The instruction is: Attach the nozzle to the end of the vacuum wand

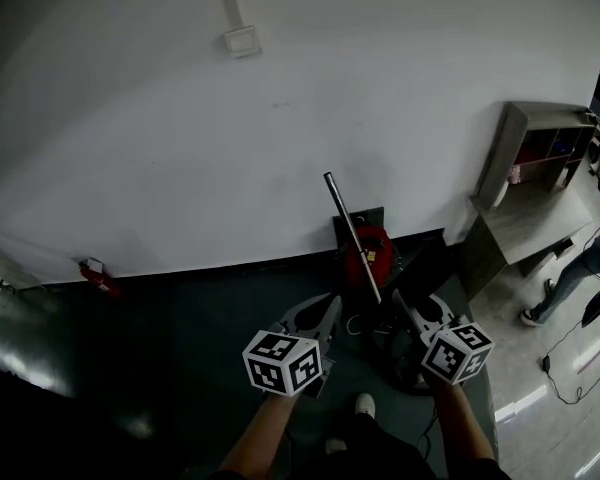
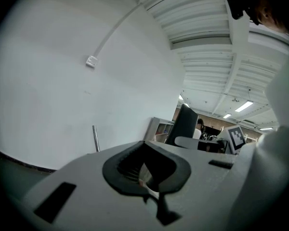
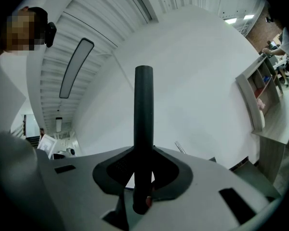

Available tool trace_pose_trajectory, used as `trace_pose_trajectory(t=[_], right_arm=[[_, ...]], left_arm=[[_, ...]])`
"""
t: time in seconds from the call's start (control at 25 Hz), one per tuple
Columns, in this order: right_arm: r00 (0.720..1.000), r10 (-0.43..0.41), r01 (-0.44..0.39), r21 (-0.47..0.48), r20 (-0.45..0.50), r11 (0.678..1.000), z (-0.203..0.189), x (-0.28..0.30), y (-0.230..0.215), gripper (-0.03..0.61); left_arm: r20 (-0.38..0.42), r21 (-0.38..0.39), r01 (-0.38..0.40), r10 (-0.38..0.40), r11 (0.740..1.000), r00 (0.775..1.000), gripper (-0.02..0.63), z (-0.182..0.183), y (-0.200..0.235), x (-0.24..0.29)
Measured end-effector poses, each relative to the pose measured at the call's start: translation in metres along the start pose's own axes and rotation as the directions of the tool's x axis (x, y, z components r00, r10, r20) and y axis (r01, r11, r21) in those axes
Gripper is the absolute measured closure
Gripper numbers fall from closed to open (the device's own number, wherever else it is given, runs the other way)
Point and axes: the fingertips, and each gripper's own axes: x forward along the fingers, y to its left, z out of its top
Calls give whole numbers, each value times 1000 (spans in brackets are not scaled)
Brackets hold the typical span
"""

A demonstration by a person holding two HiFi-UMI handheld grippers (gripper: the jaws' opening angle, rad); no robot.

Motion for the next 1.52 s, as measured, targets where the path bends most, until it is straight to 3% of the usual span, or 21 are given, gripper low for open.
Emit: trace_pose_trajectory(t=[0.36,0.84,1.52], right_arm=[[1000,6,-6,22,-15,1000,17,38,-55,489],[999,25,-22,55,-46,998,18,66,-79,489],[999,-17,21,91,-50,996,17,165,-120,489]], left_arm=[[-25,-4,-25,24,1000,999,611,11,22,62],[-43,-14,-63,62,998,997,611,17,46,86],[-75,-41,-36,33,998,997,611,33,137,152]])
